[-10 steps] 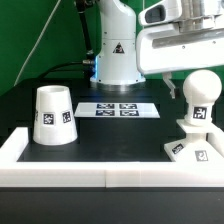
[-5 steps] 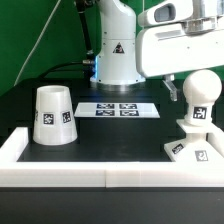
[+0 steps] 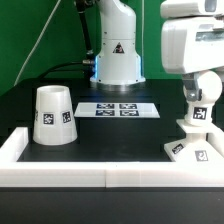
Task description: Assemble lamp
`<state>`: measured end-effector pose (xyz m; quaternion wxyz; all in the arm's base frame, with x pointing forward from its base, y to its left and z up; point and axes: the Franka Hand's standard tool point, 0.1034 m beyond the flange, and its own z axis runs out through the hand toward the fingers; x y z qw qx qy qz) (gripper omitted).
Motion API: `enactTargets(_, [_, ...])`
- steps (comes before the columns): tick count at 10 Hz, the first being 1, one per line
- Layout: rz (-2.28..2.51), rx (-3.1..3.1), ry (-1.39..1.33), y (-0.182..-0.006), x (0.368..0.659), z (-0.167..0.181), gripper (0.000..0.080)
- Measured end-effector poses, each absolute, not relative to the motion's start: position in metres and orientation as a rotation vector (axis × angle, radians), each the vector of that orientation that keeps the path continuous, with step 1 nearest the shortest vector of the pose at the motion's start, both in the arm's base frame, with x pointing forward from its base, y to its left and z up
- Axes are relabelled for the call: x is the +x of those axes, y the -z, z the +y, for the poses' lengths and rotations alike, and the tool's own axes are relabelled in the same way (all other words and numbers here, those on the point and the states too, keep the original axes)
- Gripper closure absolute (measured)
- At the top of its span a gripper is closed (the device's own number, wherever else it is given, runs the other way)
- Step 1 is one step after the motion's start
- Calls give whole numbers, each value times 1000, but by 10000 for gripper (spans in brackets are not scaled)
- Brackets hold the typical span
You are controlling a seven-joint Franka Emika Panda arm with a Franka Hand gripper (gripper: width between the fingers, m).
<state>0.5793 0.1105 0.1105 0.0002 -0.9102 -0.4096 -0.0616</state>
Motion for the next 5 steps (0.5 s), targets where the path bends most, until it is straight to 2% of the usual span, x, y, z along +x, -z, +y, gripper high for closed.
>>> enactTargets(5, [-1719, -2666, 181, -111, 580, 108, 101])
